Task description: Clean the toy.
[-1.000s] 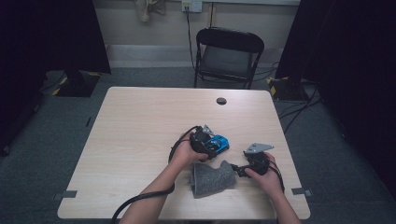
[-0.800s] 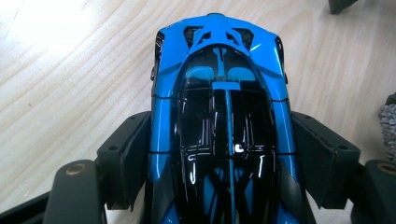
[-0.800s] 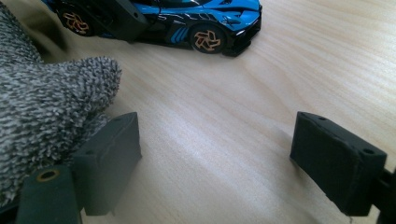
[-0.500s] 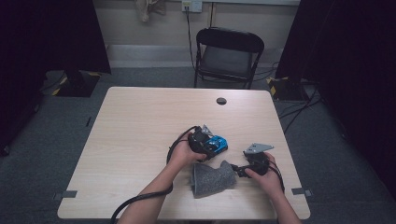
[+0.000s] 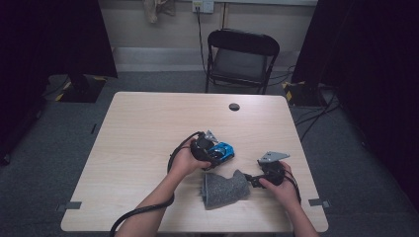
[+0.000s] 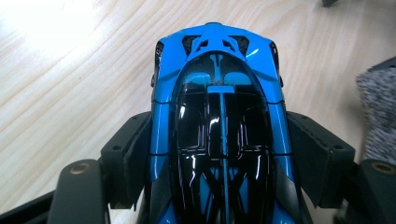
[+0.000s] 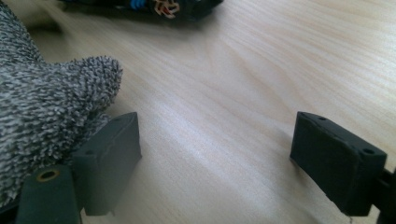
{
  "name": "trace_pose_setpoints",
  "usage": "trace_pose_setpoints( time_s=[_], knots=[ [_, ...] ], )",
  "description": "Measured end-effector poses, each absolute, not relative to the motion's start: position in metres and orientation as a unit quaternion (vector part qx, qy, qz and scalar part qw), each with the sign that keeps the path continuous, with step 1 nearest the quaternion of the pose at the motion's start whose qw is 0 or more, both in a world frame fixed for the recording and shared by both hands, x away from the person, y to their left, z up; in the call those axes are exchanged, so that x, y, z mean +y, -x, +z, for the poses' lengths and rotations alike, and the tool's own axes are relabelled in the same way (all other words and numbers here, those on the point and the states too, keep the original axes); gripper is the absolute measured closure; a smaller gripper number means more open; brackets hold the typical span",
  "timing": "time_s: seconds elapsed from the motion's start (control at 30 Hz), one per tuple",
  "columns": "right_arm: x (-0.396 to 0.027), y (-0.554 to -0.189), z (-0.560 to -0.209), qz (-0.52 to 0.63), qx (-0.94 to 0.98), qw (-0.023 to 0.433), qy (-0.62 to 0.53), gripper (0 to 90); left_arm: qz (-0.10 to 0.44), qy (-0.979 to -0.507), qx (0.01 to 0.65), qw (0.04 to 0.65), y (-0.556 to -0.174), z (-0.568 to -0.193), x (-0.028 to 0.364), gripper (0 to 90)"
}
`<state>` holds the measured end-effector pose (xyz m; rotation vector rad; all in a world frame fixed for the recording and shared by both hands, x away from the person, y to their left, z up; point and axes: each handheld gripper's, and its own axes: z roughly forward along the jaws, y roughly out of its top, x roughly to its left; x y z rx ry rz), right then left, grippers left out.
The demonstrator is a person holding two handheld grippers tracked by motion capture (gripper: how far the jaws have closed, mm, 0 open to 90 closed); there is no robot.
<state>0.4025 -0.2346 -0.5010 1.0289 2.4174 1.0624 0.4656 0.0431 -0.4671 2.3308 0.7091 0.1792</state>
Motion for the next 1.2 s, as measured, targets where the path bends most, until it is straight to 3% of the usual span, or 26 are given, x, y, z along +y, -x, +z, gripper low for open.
trace_pose_setpoints(
  time_s=[0.63,0.9,1.2],
  knots=[
    [-0.24,-0.402,-0.49,0.383,0.841,0.166,-0.345,16.5,0.091,-0.889,0.294,0.341,-0.449,-0.462,0.101,28.0],
    [-0.211,-0.381,-0.455,0.446,0.86,0.11,-0.224,16.6,0.083,-0.888,0.304,0.335,-0.446,-0.478,0.107,28.0],
    [-0.173,-0.367,-0.474,0.423,0.892,0.069,-0.14,20.6,0.087,-0.883,0.307,0.343,-0.444,-0.482,0.104,28.0]
  ],
)
